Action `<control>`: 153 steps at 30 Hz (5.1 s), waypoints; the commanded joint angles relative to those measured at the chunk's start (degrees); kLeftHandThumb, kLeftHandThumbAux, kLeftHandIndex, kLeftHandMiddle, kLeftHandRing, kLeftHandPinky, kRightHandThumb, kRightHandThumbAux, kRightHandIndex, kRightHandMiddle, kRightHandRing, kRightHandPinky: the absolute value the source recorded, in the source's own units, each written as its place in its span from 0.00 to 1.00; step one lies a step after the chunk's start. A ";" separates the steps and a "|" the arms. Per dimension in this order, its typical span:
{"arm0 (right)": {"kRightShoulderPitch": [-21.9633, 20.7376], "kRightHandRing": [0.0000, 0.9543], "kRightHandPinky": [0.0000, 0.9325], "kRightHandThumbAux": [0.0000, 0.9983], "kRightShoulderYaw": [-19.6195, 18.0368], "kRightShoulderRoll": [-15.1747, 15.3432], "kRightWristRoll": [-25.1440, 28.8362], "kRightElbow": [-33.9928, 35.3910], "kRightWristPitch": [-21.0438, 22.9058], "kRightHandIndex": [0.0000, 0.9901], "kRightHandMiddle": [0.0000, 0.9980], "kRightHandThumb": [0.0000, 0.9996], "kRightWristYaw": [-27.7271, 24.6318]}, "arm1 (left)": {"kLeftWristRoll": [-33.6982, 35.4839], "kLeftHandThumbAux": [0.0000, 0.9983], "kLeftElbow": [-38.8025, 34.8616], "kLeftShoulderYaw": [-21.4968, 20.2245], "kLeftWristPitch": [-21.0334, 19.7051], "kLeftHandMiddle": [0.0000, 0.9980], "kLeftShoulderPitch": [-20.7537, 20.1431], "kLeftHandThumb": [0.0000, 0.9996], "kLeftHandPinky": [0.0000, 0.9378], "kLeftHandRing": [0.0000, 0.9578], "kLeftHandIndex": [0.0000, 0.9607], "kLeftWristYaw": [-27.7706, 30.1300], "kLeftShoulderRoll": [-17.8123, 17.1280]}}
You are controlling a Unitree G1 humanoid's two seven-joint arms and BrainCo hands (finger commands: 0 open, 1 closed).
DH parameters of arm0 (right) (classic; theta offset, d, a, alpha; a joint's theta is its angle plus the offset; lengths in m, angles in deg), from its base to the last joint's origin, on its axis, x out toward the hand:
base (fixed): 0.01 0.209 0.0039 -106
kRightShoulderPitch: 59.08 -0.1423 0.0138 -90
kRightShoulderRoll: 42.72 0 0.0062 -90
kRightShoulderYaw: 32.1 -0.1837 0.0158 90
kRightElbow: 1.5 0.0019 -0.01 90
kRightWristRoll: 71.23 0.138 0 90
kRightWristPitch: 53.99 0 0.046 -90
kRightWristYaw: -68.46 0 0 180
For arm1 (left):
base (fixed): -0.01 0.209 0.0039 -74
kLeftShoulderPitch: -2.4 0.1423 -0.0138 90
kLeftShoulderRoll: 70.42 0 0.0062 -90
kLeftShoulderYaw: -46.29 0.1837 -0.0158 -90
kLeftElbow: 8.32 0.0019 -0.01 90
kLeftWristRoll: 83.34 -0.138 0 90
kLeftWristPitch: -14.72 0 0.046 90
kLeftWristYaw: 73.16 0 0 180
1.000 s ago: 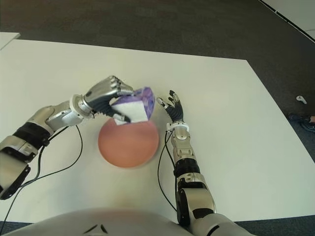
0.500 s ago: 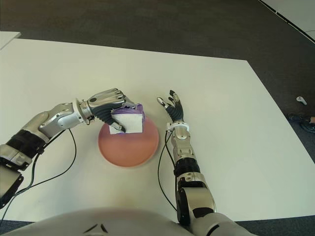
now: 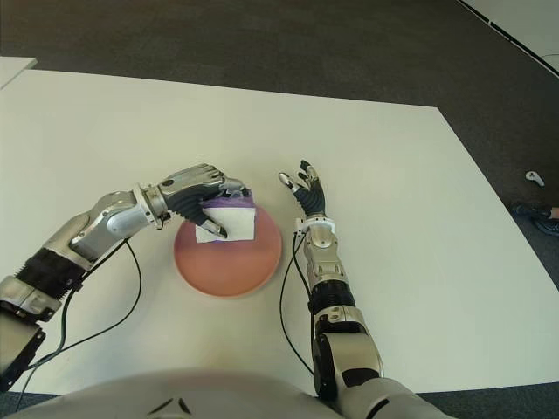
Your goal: Put the tissue paper into the plate.
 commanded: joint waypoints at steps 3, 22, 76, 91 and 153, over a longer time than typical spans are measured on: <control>2.17 0.09 0.13 0.55 0.09 -0.63 0.38 -2.18 2.46 0.10 0.10 0.15 -0.46 | 1.32 0.70 -2.78 0.08 -8.97 0.74 5.88 0.71 0.86 0.80 0.41 2.61 4.27; 2.06 0.09 0.14 0.56 0.10 -0.69 0.39 -2.58 2.24 0.09 0.10 0.15 -0.39 | -6.20 0.43 9.14 3.17 19.02 0.03 -3.55 0.05 0.02 0.03 0.03 -2.67 -6.49; 1.58 0.09 0.14 0.57 0.21 -0.79 0.26 -3.54 2.33 0.10 0.10 0.14 0.11 | 64.01 0.38 15.02 -18.55 -3.69 0.00 -8.46 0.07 0.01 0.00 0.00 23.16 6.24; 1.88 0.09 0.14 0.58 0.07 -1.01 0.43 -3.06 2.70 0.10 0.10 0.15 0.32 | 57.67 0.27 19.16 -30.17 -9.09 0.00 -9.39 0.05 0.00 0.00 0.01 9.94 8.56; 3.36 0.09 0.13 0.59 0.78 -1.00 -0.38 -0.66 3.20 0.11 0.10 0.13 0.57 | 28.01 0.53 51.20 -24.73 6.75 0.00 0.73 0.07 0.00 0.00 0.00 -16.13 18.68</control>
